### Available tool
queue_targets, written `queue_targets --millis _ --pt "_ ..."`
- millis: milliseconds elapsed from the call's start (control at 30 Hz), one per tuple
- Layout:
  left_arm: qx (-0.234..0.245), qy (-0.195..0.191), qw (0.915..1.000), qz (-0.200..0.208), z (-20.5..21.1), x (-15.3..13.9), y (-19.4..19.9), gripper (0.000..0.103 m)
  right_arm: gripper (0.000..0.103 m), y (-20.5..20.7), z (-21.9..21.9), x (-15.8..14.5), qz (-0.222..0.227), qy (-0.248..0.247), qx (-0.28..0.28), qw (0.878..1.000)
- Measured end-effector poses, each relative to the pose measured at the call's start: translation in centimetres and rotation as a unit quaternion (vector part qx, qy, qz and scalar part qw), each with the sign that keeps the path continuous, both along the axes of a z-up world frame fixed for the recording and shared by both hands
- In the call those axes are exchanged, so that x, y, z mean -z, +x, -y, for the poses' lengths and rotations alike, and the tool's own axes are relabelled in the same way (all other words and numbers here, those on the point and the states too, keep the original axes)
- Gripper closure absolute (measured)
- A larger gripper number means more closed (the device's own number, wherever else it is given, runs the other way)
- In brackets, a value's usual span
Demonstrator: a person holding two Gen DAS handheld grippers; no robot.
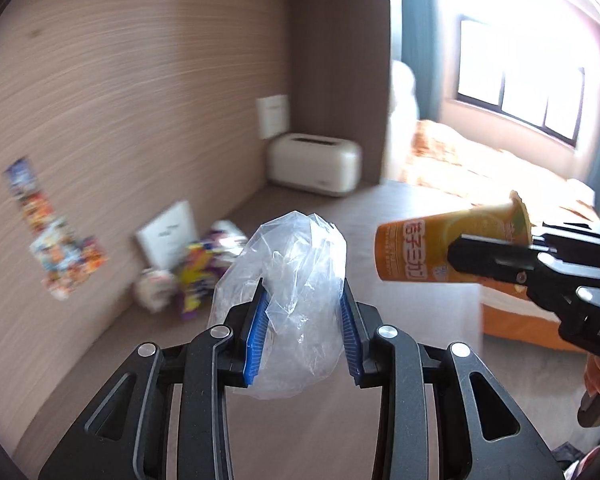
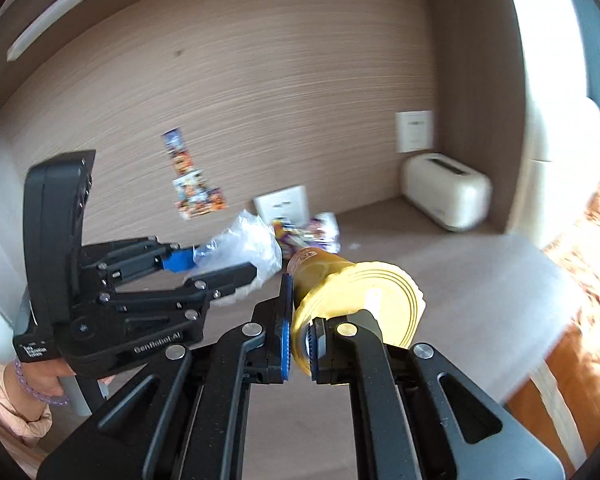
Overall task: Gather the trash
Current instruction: 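Carry the plastic bag and chip can over the white bin and open both grippers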
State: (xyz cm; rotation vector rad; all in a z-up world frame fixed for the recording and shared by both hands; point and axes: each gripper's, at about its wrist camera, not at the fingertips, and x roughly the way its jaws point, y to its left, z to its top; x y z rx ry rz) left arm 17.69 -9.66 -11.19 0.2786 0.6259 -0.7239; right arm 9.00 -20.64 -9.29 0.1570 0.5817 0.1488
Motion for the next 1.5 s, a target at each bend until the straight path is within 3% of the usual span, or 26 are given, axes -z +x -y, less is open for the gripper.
queue_targets --millis 233,433,767,900,1100,1267,1500 --pt "0.09 -0.001 0.9957 -0.022 6.7 1.5 -2.6 0.07 0.095 -4.8 5.5 1.5 -0.025 -0.004 0.097 0.995" --pt "0.165 0.012 0.9855 -0.04 13.5 3.5 -6.6 0.07 0.095 -9.4 11.1 3.5 -0.047 0.007 0.17 0.984" --pt "0.229 0.045 0.969 -0.081 24.0 8.6 -12.7 0.07 0.095 -15.6 20.6 8.2 -0.092 0.028 0.221 0.971" --pt "0.246 0.07 0.9615 -0.101 27.6 12.7 -14.4 0.07 0.095 -17.0 23.4 11.2 -0.117 0.024 0.229 0.966" --pt "0.262 0.11 0.9477 -0.146 32.4 22.5 -16.5 0.07 0.095 -18.1 27.5 17.6 -0.149 0.04 0.222 0.963" --pt "0.262 0.127 0.9412 -0.171 35.2 30.3 -17.5 0.07 0.095 -17.5 30.0 25.1 -0.171 0.065 0.206 0.961" --pt "0.248 0.147 0.9308 -0.225 38.0 41.8 -17.5 0.07 0.094 -16.2 30.9 35.0 -0.214 0.041 0.175 0.96"
